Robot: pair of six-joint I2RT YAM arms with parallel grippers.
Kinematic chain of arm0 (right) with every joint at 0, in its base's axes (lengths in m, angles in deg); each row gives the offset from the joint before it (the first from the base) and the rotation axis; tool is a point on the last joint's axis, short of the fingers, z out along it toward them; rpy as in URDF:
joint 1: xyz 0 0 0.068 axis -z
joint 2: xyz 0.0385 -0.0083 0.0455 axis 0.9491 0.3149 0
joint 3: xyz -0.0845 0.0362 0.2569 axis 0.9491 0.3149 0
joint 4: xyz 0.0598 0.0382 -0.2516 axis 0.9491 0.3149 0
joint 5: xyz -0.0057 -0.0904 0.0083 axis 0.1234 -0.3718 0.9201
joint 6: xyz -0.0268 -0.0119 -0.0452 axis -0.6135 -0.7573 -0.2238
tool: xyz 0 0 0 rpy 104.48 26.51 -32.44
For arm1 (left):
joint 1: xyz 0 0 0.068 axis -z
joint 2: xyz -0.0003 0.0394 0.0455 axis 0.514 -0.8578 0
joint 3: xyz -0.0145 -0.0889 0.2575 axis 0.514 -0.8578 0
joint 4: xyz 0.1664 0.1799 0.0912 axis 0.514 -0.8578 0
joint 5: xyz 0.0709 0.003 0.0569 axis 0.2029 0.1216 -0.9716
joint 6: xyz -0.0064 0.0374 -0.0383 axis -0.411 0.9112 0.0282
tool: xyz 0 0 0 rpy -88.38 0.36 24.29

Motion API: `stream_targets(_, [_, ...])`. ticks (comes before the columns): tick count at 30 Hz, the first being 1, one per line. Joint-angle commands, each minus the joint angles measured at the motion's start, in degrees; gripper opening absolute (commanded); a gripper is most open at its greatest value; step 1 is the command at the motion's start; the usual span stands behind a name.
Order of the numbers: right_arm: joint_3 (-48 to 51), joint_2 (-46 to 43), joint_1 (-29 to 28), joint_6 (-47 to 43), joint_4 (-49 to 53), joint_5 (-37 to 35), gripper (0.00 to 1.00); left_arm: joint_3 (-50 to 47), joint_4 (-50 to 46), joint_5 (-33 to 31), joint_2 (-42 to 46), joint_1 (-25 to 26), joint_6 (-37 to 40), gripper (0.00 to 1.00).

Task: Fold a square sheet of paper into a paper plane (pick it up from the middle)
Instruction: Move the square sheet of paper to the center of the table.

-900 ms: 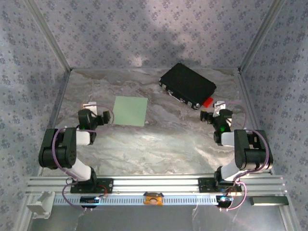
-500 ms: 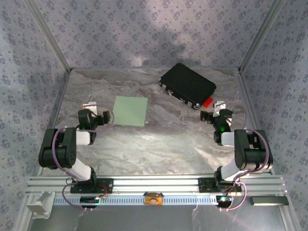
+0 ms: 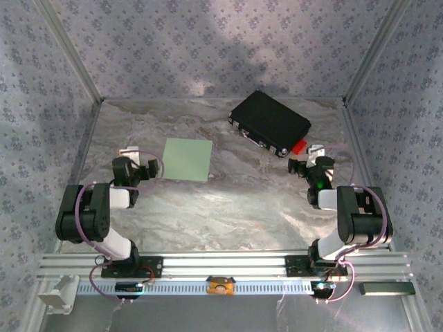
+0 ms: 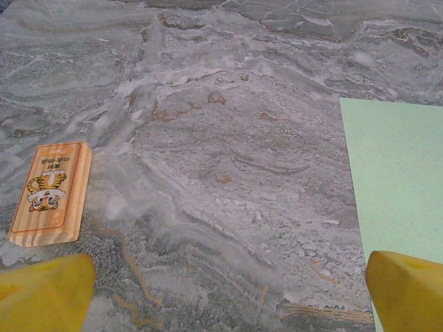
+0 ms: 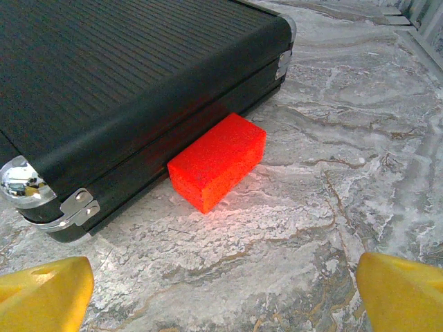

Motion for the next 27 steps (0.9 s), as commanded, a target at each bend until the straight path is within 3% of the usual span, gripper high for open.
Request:
stream_targets(1, [-0.9, 0.3, 0.2, 0.2, -0.1, 0.2, 0.99, 0.7, 2.7, 0.5, 1.0, 0.1, 0.5, 1.0])
stream_targets(10, [0.5, -3.7, -2.1, -1.4, 0.6, -3.1, 0.99, 0.0, 0.5, -2.5, 5.0, 1.8, 1.4, 1.0])
stream_targets(14, [-5.3, -10.9, -1.5, 2.3, 18.2, -3.3, 0.99, 3.8, -10.8, -6.5, 9.4, 1.7, -1.3, 1.0])
stream_targets(17, [-5.1, -17.4, -1.9, 6.0, 22.5, -4.6, 0.99, 4.0, -13.9, -9.2, 12.8, 1.7, -3.0, 1.0])
stream_targets(19, [-7.6, -21.4, -2.0, 11.3, 31.0, -5.3, 0.99, 4.2, -16.3, -11.8, 15.7, 1.7, -5.1, 1.0])
stream_targets(24, [-14.8, -22.9, -1.5, 29.2, 48.0, -2.3, 0.99, 5.9, -20.9, -14.9, 21.2, 1.7, -11.6, 1.0])
stream_targets(27, [-16.2, -21.9, 0.4, 31.0, 49.0, 9.9, 0.99, 11.5, -33.5, -18.0, 21.8, 1.6, -24.1, 1.0])
